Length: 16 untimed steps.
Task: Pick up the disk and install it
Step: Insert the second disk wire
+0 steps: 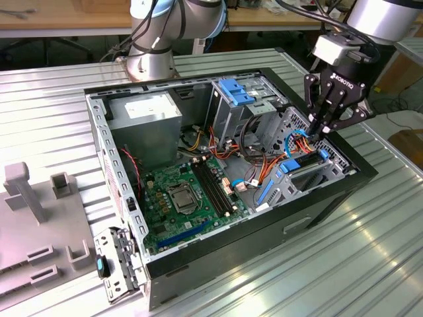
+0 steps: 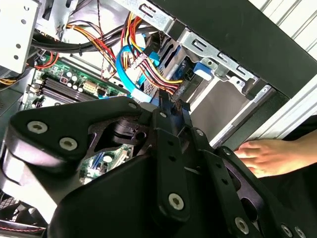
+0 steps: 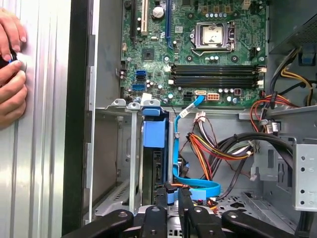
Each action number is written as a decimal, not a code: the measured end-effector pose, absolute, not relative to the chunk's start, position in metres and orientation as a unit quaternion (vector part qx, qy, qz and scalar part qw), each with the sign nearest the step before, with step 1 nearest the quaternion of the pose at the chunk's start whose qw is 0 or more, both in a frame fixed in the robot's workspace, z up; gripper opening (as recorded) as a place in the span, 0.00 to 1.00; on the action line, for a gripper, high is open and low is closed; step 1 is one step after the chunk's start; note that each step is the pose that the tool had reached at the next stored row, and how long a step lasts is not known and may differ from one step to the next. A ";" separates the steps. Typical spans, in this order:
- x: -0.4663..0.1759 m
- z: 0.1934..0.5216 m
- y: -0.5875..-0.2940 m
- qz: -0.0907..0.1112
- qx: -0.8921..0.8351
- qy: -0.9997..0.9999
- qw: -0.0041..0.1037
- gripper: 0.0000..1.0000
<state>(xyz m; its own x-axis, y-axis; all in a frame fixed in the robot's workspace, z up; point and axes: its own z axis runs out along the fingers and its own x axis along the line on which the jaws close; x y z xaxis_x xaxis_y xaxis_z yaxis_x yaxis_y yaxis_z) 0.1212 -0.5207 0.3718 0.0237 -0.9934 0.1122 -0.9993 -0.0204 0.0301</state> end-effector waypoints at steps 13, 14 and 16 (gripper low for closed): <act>0.119 0.370 -0.534 0.030 0.714 -0.698 0.050 0.16; 0.115 0.370 -0.536 0.030 0.714 -0.698 0.050 0.16; 0.110 0.370 -0.537 0.032 0.714 -0.698 0.047 0.16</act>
